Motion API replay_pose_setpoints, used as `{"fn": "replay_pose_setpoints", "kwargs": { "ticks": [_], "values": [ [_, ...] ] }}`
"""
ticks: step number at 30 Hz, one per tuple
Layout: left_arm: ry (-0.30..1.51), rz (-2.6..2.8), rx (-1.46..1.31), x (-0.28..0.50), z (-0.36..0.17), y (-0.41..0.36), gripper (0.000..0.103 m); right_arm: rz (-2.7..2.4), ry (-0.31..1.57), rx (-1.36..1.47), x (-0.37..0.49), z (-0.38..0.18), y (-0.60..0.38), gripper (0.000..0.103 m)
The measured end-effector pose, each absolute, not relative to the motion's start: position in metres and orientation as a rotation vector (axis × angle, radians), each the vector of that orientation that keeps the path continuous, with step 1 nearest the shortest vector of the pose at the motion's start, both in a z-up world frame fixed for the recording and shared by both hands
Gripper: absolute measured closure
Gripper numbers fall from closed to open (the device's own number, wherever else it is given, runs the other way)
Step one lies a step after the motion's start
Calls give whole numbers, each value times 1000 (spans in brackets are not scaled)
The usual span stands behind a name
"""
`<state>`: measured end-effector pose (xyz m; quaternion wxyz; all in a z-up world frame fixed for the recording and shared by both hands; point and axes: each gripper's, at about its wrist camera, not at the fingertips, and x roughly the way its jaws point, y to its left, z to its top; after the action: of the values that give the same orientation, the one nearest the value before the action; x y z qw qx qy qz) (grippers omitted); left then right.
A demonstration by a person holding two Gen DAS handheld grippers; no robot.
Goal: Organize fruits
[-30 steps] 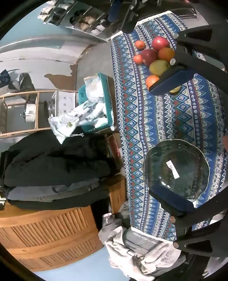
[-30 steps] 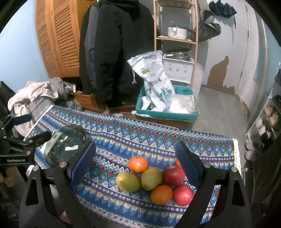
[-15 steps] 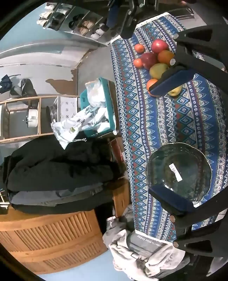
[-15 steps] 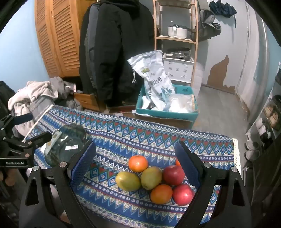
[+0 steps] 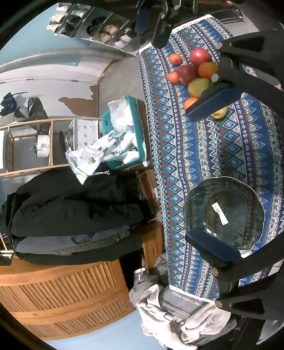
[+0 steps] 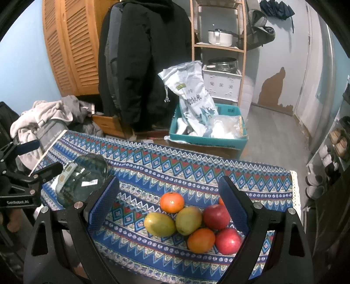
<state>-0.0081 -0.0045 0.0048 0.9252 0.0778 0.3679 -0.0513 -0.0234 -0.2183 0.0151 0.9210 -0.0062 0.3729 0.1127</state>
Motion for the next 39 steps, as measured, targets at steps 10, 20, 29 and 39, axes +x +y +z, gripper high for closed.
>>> {"fn": "replay_pose_setpoints", "kwargs": {
  "ticks": [10,20,29,39],
  "values": [
    [760,-108,155,-7,5,-5,1,232,768,-11,-24,14,-219,13],
    [752,-108,139,-7,8,-3,3,232,769,-11,-23,14,-220,13],
    [749,-112,148,-10,6,-5,3,232,770,-10,-24,14,-219,13],
    [748,-101,146,-10,6,-5,3,233,771,-10,-24,14,-219,13]
  ]
}}
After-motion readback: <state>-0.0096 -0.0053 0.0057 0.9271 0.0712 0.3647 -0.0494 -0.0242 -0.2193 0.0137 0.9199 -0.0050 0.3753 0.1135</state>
